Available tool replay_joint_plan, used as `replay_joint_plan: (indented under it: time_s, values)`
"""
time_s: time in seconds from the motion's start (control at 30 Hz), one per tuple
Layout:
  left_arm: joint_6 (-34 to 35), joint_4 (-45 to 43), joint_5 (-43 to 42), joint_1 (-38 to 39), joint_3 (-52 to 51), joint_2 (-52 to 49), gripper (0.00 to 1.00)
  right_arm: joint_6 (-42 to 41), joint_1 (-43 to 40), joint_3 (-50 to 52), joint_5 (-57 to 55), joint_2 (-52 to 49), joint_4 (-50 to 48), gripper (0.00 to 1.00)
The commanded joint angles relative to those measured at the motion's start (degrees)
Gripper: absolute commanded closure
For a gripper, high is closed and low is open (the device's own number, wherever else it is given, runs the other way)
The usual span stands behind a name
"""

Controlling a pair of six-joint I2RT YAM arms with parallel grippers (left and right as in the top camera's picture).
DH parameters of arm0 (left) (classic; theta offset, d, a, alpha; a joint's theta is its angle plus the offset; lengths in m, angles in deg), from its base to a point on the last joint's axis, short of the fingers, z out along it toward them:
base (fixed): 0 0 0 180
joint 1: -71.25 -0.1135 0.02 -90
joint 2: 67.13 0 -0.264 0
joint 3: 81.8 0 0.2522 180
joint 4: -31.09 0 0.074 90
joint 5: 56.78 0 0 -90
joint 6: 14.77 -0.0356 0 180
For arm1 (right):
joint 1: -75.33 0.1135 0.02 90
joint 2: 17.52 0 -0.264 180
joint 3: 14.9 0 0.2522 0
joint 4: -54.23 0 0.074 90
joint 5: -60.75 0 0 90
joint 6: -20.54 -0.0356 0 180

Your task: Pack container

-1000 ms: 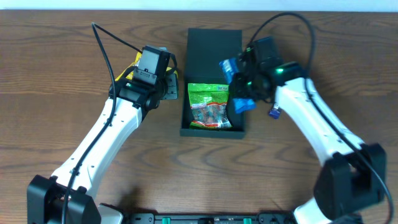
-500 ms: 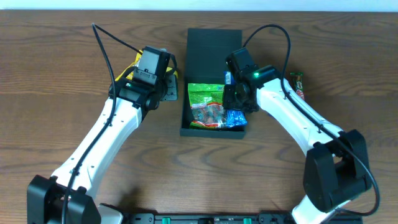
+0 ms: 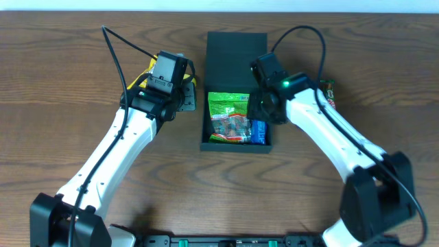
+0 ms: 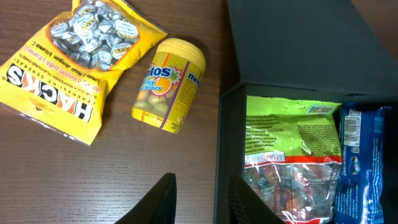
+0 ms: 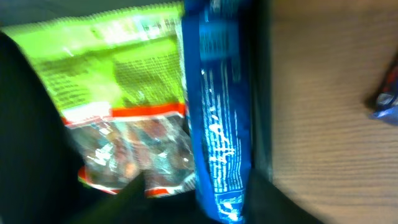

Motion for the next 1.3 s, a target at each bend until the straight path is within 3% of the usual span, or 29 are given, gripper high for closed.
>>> replay_joint_plan:
  time_s: [0.0,0.03,0.07,0.5,0.63,0.77,0.9,1.13,1.23,1.27]
  values:
    - [-0.81,0.15,-0.17,-0.09,0.57,-0.24,0.71,1.79,0.22,-0.68,-3.04,4.9,-2.47,0.84]
    - [-0.79,0.11,-0.17,-0.09,0.57,-0.24,0.71,3.06,0.22,-0.68,-2.89,4.92,-3.82,0.94]
    - [-0.79,0.11,-0.17,-0.09,0.57,-0.24,0.71,4.04,0.22,-0.61,-2.89,4.35,-4.79,0.98]
    - [-0.81,0.17,-0.17,-0.09,0.57,-0.24,0.71,4.42,0.15,-0.61,-7.96,-9.6,-6.67,0.98]
    - [-0.85,0.17,0.04,-0.09,0.57,-0.26,0.71,8.79,0.11,-2.56,-5.22,-6.99,-4.74,0.99]
    - [-1.05,0.17,0.28,-0.09,0.57,-0.24,0.71,13.55,-1.4,-4.39,-10.56,2.62,-2.03,0.99]
    - [-1.03,0.15,0.24,-0.09,0.57,-0.26,0.71,20.59,-10.29,-4.37,-11.47,9.73,-1.46,0.99]
    - [-1.97,-0.35,1.11,-0.13,0.57,-0.31,0.71,22.43,-24.94,-2.03,-0.31,7.87,-0.2,0.98]
    - [-7.82,-3.45,8.13,-0.15,0.55,-2.03,0.7,22.45,-27.45,-1.55,1.75,7.8,0.28,0.98]
    - [-11.34,-5.46,13.11,-0.39,0.55,-3.61,0.66,22.45,-27.69,-1.55,1.75,7.8,0.52,0.99]
